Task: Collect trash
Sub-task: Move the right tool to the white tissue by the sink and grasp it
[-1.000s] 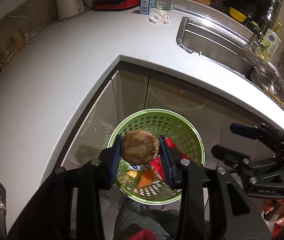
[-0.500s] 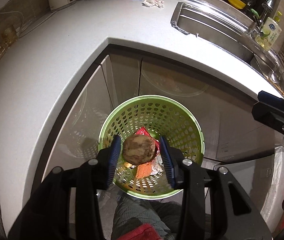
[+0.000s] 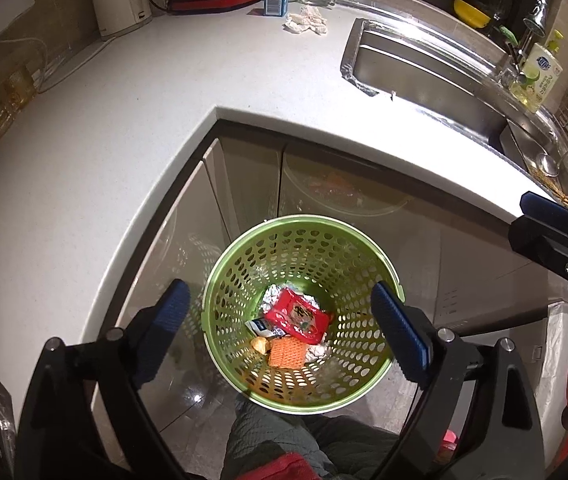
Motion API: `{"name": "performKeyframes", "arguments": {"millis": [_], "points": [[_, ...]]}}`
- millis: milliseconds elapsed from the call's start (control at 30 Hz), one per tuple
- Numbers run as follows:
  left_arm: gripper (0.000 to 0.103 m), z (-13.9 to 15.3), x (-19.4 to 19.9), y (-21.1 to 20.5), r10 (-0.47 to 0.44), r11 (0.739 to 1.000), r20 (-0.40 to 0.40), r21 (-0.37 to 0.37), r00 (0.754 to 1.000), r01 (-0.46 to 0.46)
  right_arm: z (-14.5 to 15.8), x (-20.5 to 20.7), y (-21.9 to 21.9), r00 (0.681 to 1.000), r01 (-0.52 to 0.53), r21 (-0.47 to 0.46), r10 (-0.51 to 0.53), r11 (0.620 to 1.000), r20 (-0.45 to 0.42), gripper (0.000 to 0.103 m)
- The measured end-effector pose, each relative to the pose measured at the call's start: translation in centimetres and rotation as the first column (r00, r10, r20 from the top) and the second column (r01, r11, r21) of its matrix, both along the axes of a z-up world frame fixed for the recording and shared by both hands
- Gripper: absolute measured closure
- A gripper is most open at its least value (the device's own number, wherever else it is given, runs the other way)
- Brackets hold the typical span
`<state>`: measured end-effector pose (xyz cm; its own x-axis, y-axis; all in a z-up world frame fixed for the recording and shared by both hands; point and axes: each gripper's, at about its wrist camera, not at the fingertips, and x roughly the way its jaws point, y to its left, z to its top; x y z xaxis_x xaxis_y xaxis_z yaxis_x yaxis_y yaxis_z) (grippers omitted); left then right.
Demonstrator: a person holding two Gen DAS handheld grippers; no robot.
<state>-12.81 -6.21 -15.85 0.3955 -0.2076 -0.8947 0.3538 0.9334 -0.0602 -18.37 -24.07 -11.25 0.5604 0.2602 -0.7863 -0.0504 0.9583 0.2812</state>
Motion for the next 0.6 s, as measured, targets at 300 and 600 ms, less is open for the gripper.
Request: {"name": "performKeyframes", "arguments": {"millis": [300, 600], "points": [[0.008, 4.1, 7.9, 0.0, -0.014, 0.999, 0.110, -0.038, 0.994, 0.019, 3.3, 6.0, -0.2, 0.996, 0.035, -0.037, -0.031, 0.999, 0.088, 0.016], [0.008, 5.8, 18.9, 0.7, -0.004, 0.998, 0.161, -0.062, 0.987, 0.015, 3.5, 17.9, -0.8, 0.991, 0.083, -0.064, -0.076, 0.995, 0.111, 0.012]]}}
